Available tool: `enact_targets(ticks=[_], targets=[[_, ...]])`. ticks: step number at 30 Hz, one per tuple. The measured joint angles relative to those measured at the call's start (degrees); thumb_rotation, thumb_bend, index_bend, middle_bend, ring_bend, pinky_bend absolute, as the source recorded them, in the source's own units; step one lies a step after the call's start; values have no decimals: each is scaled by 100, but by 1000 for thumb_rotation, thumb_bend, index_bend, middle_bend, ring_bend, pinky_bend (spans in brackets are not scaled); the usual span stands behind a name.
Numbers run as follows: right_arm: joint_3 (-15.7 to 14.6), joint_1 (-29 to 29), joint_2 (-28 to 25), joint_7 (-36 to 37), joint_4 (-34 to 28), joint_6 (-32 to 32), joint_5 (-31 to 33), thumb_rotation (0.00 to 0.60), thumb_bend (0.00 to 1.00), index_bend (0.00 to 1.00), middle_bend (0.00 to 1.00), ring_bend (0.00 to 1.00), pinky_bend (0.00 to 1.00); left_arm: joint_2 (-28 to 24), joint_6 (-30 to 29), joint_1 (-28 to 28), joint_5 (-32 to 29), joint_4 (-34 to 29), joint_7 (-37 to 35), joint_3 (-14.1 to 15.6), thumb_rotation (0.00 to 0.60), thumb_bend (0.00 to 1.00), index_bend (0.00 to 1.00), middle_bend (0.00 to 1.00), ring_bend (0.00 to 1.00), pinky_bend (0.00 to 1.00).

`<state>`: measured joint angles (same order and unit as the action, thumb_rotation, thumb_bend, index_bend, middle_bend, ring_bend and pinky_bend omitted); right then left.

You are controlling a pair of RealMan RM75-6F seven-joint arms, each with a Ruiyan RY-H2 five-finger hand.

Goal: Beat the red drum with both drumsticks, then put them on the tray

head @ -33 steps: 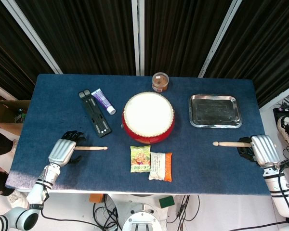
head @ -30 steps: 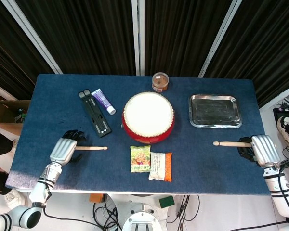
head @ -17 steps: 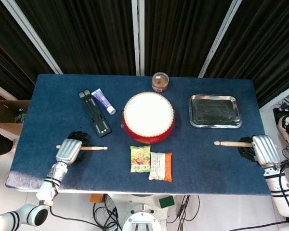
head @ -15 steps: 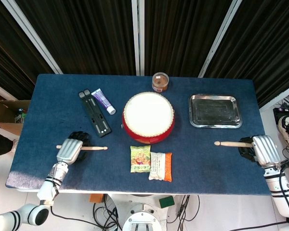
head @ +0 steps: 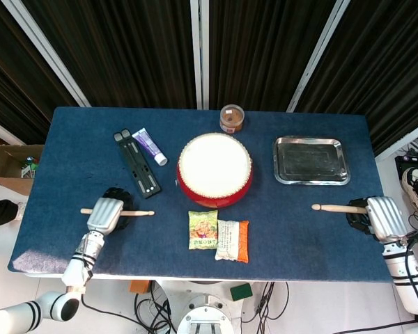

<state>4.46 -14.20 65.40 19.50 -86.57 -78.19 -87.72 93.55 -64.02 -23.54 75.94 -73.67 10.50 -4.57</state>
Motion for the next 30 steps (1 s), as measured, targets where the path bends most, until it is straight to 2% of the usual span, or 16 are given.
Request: enact_targets(ticks=[5, 8, 21, 24, 30], targets=[[5, 41, -35, 0, -29, -70, 1, 600, 758, 1000, 1000, 1000, 949, 20, -347, 135, 167, 103, -898, -46, 600, 455, 622, 420, 284, 204], [12, 54, -45, 2, -49, -101, -3, 600, 759, 1000, 1000, 1000, 949, 1, -559, 238, 284, 171, -1822, -73, 600, 457, 609, 420, 284, 204], [148, 16, -234, -96, -339, -196, -17, 600, 757, 1000, 1000, 1000, 949, -152, -921, 572, 573, 415, -7313, -239, 600, 471, 512, 403, 283, 230], [172, 7, -319, -66, -443, -182, 8, 600, 757, 1000, 1000, 1000, 949, -178, -895, 615, 589, 462, -8397, -281, 600, 481, 501, 400, 283, 244], [179, 7, -394, -77, -534, -114, 78, 600, 757, 1000, 1000, 1000, 949, -207, -720, 676, 539, 536, -10108, -375, 600, 507, 483, 399, 288, 296]])
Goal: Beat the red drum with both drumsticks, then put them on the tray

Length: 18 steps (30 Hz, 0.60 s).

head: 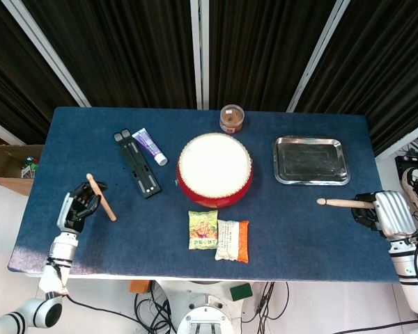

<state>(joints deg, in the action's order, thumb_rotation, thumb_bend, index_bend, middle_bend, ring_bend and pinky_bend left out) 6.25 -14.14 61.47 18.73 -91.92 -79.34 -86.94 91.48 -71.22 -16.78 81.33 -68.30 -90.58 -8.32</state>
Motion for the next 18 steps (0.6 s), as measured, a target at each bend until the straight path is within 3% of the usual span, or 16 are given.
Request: enact_targets(ticks=[5, 9, 12, 18], targets=[[14, 3, -8, 17, -13, 2, 24, 600, 757, 1000, 1000, 1000, 949, -45, 228, 7, -24, 53, -1180, -59, 600, 494, 400, 379, 293, 305], [43, 3, -38, 16, -49, -17, 36, 600, 757, 1000, 1000, 1000, 949, -79, 395, -19, 41, 141, -1763, -70, 600, 391, 341, 368, 309, 317], [70, -1, -72, 39, -90, -29, 44, 600, 757, 1000, 1000, 1000, 949, -85, 457, -43, 45, 148, -1745, -74, 600, 288, 352, 388, 344, 356], [128, -17, -133, 81, -146, -22, 94, 600, 757, 1000, 1000, 1000, 949, -84, 578, -79, -104, 0, -1182, -116, 600, 198, 418, 471, 434, 416]])
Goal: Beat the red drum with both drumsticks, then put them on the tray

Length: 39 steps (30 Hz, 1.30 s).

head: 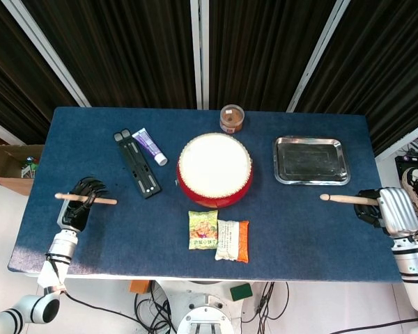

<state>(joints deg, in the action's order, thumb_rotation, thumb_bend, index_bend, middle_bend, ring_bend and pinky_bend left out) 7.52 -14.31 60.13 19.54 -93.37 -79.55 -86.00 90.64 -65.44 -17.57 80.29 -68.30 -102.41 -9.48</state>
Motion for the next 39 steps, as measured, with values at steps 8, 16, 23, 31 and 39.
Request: enact_targets(ticks=[8, 16, 23, 31, 39], targets=[[21, -23, -8, -1, -24, 48, 32, 600, 757, 1000, 1000, 1000, 949, 137, 159, -37, -505, -348, 1511, -155, 599, 146, 519, 534, 501, 518], [14, -11, 13, 27, 0, 43, 37, 600, 757, 1000, 1000, 1000, 949, 473, 483, -218, -1123, -675, 2690, -548, 599, 142, 539, 548, 518, 535], [-6, 56, 13, 104, 43, -16, 52, 600, 757, 1000, 1000, 1000, 949, 736, 605, -305, -1213, -566, 2993, -692, 600, 143, 611, 613, 589, 621], [-14, 105, 5, 178, 68, -70, 40, 600, 757, 1000, 1000, 1000, 949, 914, 651, -305, -1119, -349, 3003, -737, 600, 100, 731, 748, 736, 726], [-5, 109, 22, 206, 81, -81, 27, 600, 757, 1000, 1000, 1000, 949, 1038, 663, -343, -1076, -216, 3105, -831, 599, 70, 830, 819, 805, 832]])
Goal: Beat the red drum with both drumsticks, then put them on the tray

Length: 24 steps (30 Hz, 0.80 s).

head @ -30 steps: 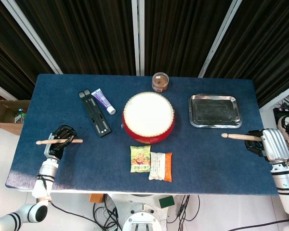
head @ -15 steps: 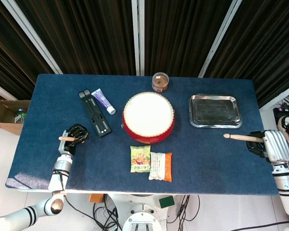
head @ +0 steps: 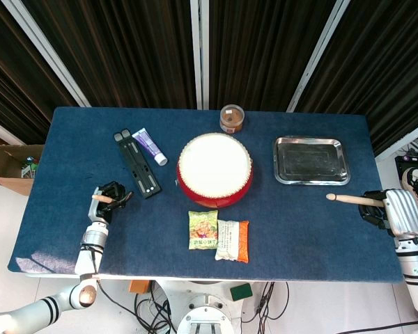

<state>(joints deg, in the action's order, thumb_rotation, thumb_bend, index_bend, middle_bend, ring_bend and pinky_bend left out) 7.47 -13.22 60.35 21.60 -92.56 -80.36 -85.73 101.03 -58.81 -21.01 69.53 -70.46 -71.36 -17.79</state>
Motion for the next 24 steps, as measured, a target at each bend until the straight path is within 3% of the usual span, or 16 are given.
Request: enact_targets(ticks=[24], targets=[[25, 84, -13, 79, -5, -138, -17, 600, 757, 1000, 1000, 1000, 949, 250, 21, -160, 96, 256, 557, -68, 600, 68, 964, 973, 955, 1000]])
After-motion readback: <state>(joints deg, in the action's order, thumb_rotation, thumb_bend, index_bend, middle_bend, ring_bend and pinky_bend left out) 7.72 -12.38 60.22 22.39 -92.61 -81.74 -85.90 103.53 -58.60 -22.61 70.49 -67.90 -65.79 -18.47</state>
